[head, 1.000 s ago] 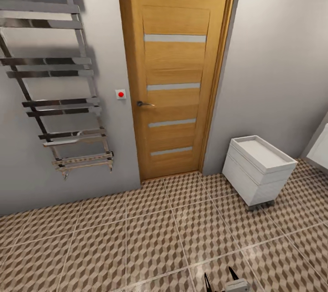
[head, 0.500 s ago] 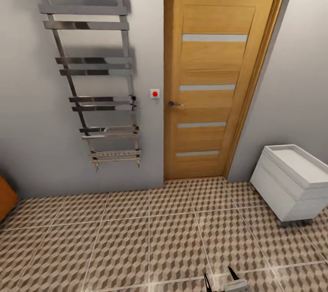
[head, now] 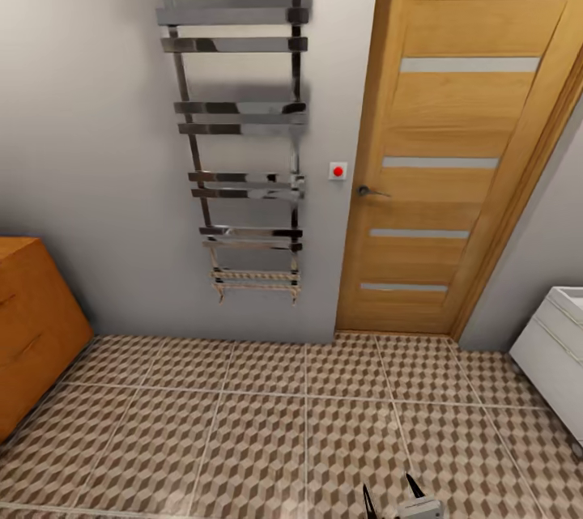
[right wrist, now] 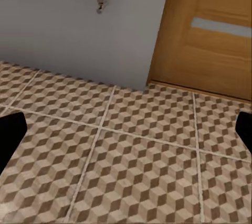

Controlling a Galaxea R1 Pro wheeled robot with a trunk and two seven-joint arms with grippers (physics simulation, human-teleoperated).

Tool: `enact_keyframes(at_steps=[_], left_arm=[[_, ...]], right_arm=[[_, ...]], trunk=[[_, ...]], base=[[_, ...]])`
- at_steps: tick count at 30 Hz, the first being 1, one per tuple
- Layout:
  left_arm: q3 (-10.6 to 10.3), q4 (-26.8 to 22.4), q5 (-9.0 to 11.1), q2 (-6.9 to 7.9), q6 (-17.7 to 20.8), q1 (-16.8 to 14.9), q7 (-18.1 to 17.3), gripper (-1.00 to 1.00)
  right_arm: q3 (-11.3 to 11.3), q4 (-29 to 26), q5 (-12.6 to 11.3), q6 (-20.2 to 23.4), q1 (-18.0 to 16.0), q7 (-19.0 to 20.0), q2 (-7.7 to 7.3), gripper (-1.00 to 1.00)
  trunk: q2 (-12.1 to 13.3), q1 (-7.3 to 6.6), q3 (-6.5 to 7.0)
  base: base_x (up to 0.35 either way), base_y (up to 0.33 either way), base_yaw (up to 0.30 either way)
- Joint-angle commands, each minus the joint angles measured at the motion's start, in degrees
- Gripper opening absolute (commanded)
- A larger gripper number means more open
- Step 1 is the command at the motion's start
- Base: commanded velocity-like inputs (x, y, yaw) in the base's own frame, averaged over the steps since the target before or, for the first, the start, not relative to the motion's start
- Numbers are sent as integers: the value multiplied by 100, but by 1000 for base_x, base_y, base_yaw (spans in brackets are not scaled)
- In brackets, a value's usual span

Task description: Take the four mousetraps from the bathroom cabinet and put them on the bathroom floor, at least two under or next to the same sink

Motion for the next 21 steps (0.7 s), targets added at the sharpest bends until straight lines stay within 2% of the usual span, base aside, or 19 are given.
enact_keyframes(at_steps=[1, 8, 21], left_arm=[[-48, 22, 47, -2, -29, -11, -8, 100], [-48, 22, 47, -2, -29, -9, -8, 100], [-48, 24, 47, -2, -29, -10, -8, 100]], right_arm=[[45, 3, 16, -11, -5, -60, 0, 100], [45, 2, 16, -11, -5, -60, 0, 100], [45, 5, 16, -11, -5, -60, 0, 100]], trunk=[[-12, 6, -12], [-12, 6, -12], [-12, 6, -12]], base=[[283, 188, 286], [300, 112, 286], [308, 1, 286]])
